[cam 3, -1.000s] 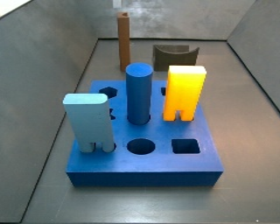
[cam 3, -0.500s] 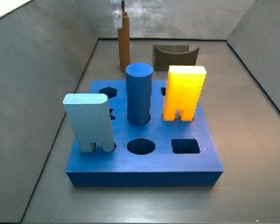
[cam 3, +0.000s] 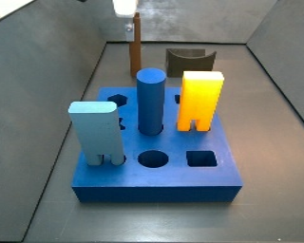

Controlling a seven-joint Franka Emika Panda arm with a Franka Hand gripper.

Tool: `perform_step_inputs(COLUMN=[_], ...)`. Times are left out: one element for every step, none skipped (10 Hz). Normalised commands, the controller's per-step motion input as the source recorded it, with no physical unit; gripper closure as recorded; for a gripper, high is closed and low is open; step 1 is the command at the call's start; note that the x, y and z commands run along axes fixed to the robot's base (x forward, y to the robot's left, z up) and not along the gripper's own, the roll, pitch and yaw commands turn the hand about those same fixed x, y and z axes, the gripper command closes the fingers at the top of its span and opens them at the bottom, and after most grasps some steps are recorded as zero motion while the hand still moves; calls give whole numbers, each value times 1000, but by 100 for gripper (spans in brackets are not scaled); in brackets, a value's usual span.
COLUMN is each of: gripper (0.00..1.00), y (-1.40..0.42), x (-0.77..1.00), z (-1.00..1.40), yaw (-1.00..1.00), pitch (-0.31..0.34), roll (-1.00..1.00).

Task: Pick up the arch object. Move up. Rotate the arch object. Move to above the board. Insert the arch object.
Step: Move to above the board.

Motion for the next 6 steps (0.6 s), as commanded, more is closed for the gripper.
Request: perform_step_inputs(gripper=[100, 100, 100, 100, 100, 100], y=[-170, -157, -143, -133, -125, -120], x=[60, 56, 60, 60, 59, 59], z=[1000, 1000, 1000, 1000, 1000, 1000], yaw=[-84, -41, -6, 2, 8, 16], pitch=[186, 197, 180, 157, 133, 116], roll=[335, 312, 232, 167, 131, 108])
